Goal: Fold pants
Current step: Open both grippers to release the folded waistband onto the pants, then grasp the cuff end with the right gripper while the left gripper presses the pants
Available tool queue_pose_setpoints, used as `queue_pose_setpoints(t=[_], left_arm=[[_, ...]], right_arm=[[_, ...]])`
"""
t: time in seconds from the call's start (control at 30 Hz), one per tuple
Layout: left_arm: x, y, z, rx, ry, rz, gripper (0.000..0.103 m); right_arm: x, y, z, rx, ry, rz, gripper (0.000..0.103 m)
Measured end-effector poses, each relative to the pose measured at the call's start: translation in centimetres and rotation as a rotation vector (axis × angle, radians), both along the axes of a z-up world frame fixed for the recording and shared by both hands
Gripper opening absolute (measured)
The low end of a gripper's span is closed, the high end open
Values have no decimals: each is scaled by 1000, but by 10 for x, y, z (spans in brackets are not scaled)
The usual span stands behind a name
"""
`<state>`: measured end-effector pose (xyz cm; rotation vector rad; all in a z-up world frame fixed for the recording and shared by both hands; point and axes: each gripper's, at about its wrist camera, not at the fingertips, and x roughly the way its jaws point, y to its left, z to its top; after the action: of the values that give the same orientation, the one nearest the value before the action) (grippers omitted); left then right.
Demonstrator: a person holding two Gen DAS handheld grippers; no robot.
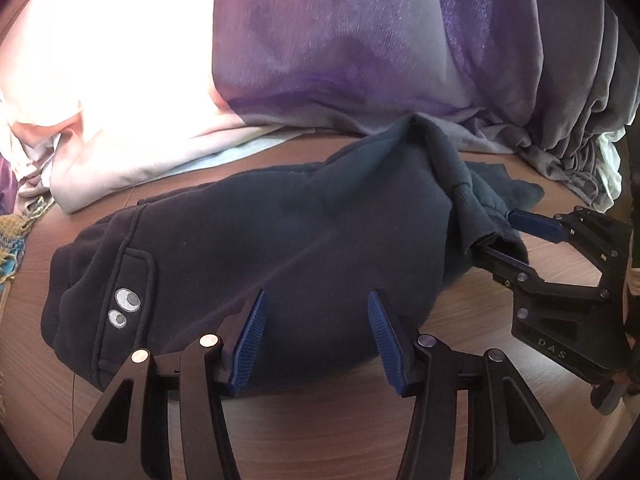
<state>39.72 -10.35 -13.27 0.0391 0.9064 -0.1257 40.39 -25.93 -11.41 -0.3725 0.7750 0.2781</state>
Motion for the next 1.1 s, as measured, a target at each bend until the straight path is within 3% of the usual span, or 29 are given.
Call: queue_pose_setpoints(t=[0.1,0.2,0.33,0.47,0.67,0.83,1.1], left_arm=[[3,1,-4,4,10,2,52],[5,0,-3,12,8,-1,52],[9,-3,0,16,-4,-6,52],[17,-10,6,15,-19,-23,52],[21,-36,19,49,-70,-100,55],[20,-62,21,83,-91,-167,57],[28,-89,8,73,-42,-200,57]], right_arm=[[2,-1,-5,-28,-9,-4,47],[4,-5,-2,-19,-17,-20,16],[8,-24,17,107,-22,-67,9],[20,-60,45,295,-11,-180,8],[50,-117,61,468,63,-356,8],[71,-153,61,474,66,-487,8],[102,-194,39,415,93,-634,5]])
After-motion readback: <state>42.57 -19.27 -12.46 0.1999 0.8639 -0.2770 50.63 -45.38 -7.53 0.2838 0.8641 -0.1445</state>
